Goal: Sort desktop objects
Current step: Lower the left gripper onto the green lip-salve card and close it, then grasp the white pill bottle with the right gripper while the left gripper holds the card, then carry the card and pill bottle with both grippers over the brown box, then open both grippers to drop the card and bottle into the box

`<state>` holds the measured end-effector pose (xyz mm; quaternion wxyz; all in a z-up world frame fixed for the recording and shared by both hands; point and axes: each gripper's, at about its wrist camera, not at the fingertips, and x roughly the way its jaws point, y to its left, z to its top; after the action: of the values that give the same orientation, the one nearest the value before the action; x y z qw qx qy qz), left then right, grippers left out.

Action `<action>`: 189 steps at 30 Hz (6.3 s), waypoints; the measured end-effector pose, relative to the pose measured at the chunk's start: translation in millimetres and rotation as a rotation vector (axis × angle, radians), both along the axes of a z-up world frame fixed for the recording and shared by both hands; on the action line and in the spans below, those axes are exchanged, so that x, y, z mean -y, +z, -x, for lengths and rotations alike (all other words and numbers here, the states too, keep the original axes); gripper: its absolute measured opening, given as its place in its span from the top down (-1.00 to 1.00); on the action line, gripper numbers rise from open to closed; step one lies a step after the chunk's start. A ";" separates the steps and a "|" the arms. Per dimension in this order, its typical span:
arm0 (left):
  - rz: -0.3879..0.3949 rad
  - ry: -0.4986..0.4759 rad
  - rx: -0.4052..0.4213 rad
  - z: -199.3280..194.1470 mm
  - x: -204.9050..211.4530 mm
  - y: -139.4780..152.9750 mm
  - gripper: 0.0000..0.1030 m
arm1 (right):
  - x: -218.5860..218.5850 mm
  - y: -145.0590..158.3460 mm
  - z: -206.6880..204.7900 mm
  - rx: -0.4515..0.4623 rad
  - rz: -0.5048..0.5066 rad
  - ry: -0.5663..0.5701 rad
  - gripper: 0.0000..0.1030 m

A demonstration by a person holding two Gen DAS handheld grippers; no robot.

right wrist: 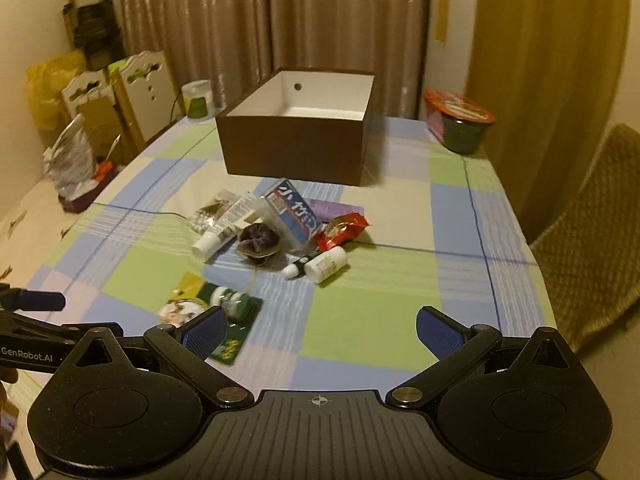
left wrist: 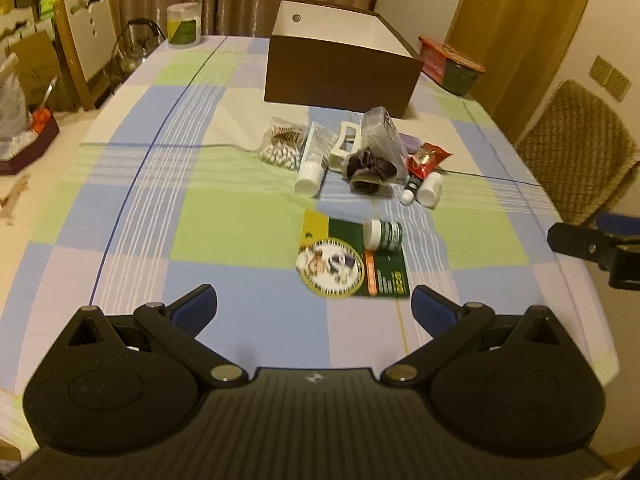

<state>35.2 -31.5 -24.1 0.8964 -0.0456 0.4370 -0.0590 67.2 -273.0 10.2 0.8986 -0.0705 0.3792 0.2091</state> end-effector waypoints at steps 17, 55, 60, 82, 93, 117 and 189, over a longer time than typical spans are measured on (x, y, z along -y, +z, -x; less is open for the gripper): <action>-0.146 -0.031 -0.007 -45.7 89.9 -36.0 -0.80 | 31.1 -44.2 -92.9 -0.087 0.010 0.208 -0.99; -0.162 -0.092 -0.047 -99.4 97.5 -81.5 0.43 | -17.9 -97.2 -156.3 -0.096 0.136 0.537 -0.40; -0.153 -0.115 -0.047 -99.3 93.6 -79.1 0.44 | -24.4 -103.0 -159.0 -0.097 0.155 0.567 -0.40; -0.142 -0.093 -0.035 -89.7 67.0 -63.9 0.44 | -37.1 -112.8 -164.3 -0.107 0.183 0.567 0.11; -0.132 -0.104 -0.005 -88.1 62.8 -52.0 0.44 | -30.9 -86.7 -143.6 -0.072 0.168 0.532 0.11; -0.202 -0.072 0.102 -133.8 59.3 7.1 0.44 | -29.4 -16.5 -170.2 -0.020 0.035 0.405 0.12; -0.084 -0.231 0.224 -430.3 11.5 7.1 0.37 | -135.3 -38.9 -375.9 -0.012 0.073 0.182 0.11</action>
<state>465.4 -43.1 -17.0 0.9278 0.0495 0.3389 -0.1481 443.0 -137.7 -28.8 0.8704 -0.1359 0.3840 0.2765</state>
